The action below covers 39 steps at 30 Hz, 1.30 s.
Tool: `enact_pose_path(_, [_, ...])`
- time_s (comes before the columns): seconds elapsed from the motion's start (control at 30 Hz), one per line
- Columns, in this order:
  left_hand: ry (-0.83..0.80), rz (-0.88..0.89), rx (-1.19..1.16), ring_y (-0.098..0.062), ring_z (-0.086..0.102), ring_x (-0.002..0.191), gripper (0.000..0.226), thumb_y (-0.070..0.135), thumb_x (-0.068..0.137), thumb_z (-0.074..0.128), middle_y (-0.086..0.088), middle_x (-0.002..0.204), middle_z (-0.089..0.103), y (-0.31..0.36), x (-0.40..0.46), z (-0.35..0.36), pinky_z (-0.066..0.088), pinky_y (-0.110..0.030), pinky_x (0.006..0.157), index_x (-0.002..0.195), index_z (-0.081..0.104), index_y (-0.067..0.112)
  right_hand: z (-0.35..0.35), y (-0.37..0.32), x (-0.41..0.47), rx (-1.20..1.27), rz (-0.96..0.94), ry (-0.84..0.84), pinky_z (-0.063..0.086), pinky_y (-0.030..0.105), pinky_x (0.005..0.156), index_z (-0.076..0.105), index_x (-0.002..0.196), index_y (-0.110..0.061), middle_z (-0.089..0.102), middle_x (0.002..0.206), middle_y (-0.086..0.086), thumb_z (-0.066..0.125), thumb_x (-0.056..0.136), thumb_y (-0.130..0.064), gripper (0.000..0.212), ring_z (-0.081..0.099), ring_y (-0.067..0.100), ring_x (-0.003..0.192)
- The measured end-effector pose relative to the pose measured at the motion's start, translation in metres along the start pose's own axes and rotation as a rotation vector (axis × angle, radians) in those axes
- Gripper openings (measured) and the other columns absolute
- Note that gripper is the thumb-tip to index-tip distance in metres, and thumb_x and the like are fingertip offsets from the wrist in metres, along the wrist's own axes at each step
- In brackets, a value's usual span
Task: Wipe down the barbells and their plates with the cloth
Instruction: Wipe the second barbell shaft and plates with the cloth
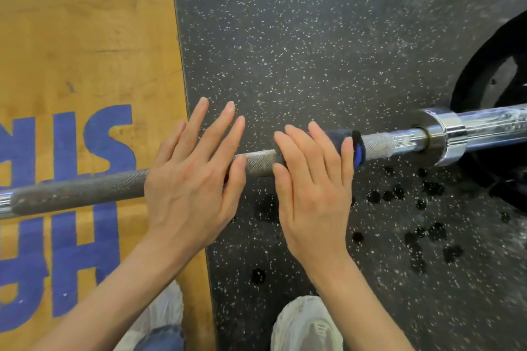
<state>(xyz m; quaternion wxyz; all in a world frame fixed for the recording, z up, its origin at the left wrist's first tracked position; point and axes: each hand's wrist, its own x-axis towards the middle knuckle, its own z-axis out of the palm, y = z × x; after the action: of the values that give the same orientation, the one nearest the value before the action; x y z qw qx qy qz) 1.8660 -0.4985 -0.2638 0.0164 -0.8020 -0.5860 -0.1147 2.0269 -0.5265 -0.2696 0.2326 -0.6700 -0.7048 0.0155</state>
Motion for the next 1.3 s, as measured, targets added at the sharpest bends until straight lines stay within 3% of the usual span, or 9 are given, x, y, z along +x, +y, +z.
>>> enact_pose_path(0.1, [0.010, 0.006, -0.019, -0.027, 0.030, 0.150, 0.050, 0.033, 0.109, 0.024, -0.001, 0.156, 0.044, 0.001, -0.002, 0.001, 0.033, -0.046, 0.116, 0.146, 0.052, 0.014, 0.000, -0.010, 0.049, -0.099, 0.038, -0.080, 0.047, 0.037, 0.081, 0.052, 0.062, -0.019, 0.047, 0.061, -0.004, 0.040, 0.105, -0.025, 0.045, 0.051, 0.025, 0.064])
enact_pose_path(0.2, [0.000, 0.022, -0.033, -0.028, 0.028, 0.151, 0.048, 0.031, 0.109, 0.027, -0.001, 0.156, 0.043, 0.001, -0.002, 0.000, 0.030, -0.044, 0.118, 0.147, 0.051, 0.013, -0.004, -0.008, 0.078, -0.180, -0.001, -0.220, 0.029, 0.034, 0.061, 0.034, 0.053, -0.020, 0.028, 0.053, -0.004, 0.043, 0.103, -0.029, 0.051, 0.039, 0.028, 0.053])
enact_pose_path(0.43, [-0.013, 0.079, -0.094, -0.026, 0.026, 0.152, 0.049, 0.027, 0.109, 0.024, -0.003, 0.157, 0.041, 0.022, 0.006, -0.002, 0.022, -0.042, 0.123, 0.149, 0.047, 0.009, 0.002, 0.010, -0.008, 0.034, -0.055, 0.038, 0.011, 0.042, 0.125, 0.060, 0.136, -0.013, 0.058, 0.143, 0.005, 0.030, 0.110, -0.027, 0.043, 0.044, 0.025, 0.141])
enact_pose_path(0.53, [-0.002, 0.090, -0.091, -0.023, 0.032, 0.149, 0.047, 0.025, 0.109, 0.026, 0.000, 0.154, 0.046, 0.024, 0.008, 0.004, 0.031, -0.039, 0.116, 0.149, 0.048, 0.011, 0.005, 0.009, 0.044, -0.033, -0.075, 0.037, 0.049, 0.042, 0.084, 0.054, 0.067, -0.017, 0.067, 0.068, 0.006, 0.053, 0.099, -0.014, 0.032, 0.063, 0.031, 0.068])
enact_pose_path(0.6, [-0.006, 0.091, -0.096, -0.021, 0.032, 0.149, 0.048, 0.026, 0.109, 0.025, 0.002, 0.155, 0.045, 0.022, 0.008, 0.007, 0.035, -0.039, 0.114, 0.151, 0.045, 0.013, 0.000, 0.008, 0.067, -0.060, -0.070, 0.068, 0.035, 0.034, 0.056, 0.041, 0.058, -0.021, 0.055, 0.048, 0.005, 0.060, 0.091, -0.010, 0.040, 0.043, 0.027, 0.044])
enact_pose_path(0.8, [0.004, 0.112, -0.073, -0.021, 0.034, 0.148, 0.046, 0.026, 0.109, 0.028, 0.003, 0.153, 0.047, 0.021, 0.009, 0.007, 0.039, -0.038, 0.108, 0.149, 0.048, 0.014, 0.004, 0.020, -0.016, 0.044, -0.024, 0.040, 0.009, 0.044, 0.126, 0.052, 0.144, -0.012, 0.050, 0.151, 0.006, 0.030, 0.110, -0.032, 0.046, 0.035, 0.024, 0.146])
enact_pose_path(1.0, [-0.016, 0.113, -0.064, -0.018, 0.033, 0.149, 0.050, 0.028, 0.110, 0.020, 0.005, 0.153, 0.048, 0.022, 0.010, 0.007, 0.040, -0.034, 0.100, 0.150, 0.046, 0.016, 0.009, 0.013, 0.060, -0.036, 0.053, 0.114, 0.044, 0.038, 0.077, 0.063, 0.055, -0.015, 0.059, 0.051, 0.005, 0.050, 0.101, -0.026, 0.049, 0.050, 0.028, 0.054])
enact_pose_path(1.2, [0.016, 0.127, -0.069, -0.019, 0.037, 0.147, 0.047, 0.026, 0.110, 0.025, 0.003, 0.151, 0.050, 0.020, 0.010, 0.009, 0.041, -0.035, 0.103, 0.147, 0.051, 0.015, 0.004, 0.023, -0.006, 0.088, -0.020, 0.084, 0.015, 0.044, 0.125, 0.061, 0.135, -0.012, 0.060, 0.140, 0.005, 0.038, 0.109, -0.028, 0.039, 0.045, 0.025, 0.139])
enact_pose_path(1.3, [0.016, 0.127, -0.079, -0.018, 0.038, 0.146, 0.046, 0.025, 0.110, 0.026, 0.004, 0.150, 0.051, 0.021, 0.010, 0.009, 0.042, -0.034, 0.099, 0.146, 0.052, 0.015, 0.007, 0.021, 0.021, 0.085, -0.047, 0.072, 0.027, 0.043, 0.119, 0.070, 0.109, -0.013, 0.069, 0.108, 0.003, 0.038, 0.107, -0.027, 0.035, 0.060, 0.026, 0.110])
